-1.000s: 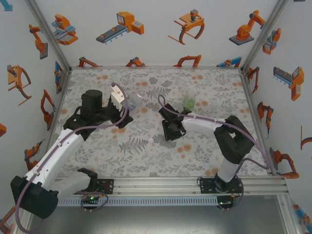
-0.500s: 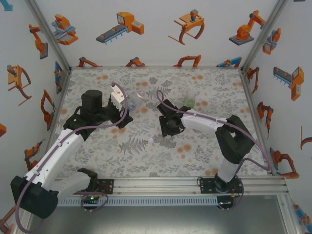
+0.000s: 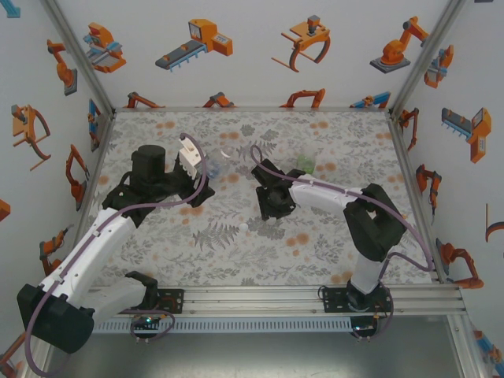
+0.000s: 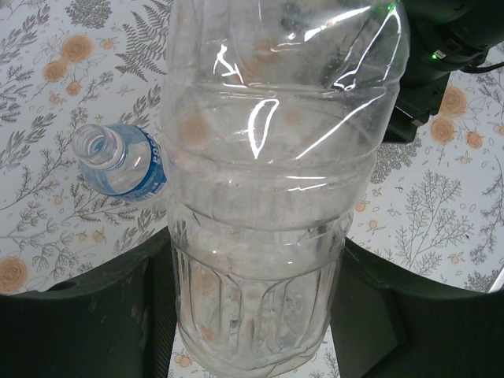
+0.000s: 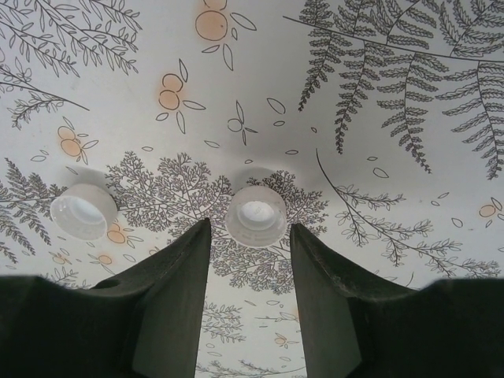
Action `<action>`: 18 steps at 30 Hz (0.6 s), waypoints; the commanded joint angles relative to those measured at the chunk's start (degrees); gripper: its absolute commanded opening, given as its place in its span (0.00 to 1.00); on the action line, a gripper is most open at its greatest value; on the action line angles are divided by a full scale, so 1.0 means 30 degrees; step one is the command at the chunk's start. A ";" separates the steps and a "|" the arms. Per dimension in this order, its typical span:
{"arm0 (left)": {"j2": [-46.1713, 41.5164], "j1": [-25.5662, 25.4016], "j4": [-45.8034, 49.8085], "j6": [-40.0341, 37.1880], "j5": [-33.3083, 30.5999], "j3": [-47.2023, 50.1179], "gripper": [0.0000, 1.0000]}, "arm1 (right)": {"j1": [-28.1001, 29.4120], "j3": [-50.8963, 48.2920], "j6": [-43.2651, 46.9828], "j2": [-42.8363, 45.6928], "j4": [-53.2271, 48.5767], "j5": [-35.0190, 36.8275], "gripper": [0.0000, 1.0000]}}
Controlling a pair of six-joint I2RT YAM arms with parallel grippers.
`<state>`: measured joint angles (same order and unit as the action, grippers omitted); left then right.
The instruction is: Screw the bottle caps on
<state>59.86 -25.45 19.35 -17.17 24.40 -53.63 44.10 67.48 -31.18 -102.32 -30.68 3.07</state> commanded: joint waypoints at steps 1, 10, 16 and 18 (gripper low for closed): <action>-0.0206 0.0069 0.0280 -0.0109 0.0025 -0.0493 0.01 | -0.0050 0.0332 0.0327 -0.0342 -0.0417 0.0270 0.44; -0.0293 0.0053 0.0287 -0.0107 -0.0018 -0.0492 0.01 | -0.0051 0.0344 0.0399 -0.0580 -0.0204 0.0031 0.42; -0.0291 0.0055 0.0295 -0.0107 -0.0011 -0.0493 0.01 | -0.0051 0.0358 0.0420 -0.0568 -0.0290 0.0082 0.42; -0.0293 0.0062 0.0291 -0.0122 -0.0019 -0.0492 0.01 | -0.0052 0.0553 0.0428 -0.0394 -0.0531 0.0198 0.42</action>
<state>59.86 -25.45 19.38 -17.17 24.38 -53.63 44.10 67.48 -30.50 -103.83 -30.68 3.03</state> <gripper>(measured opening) 0.589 0.422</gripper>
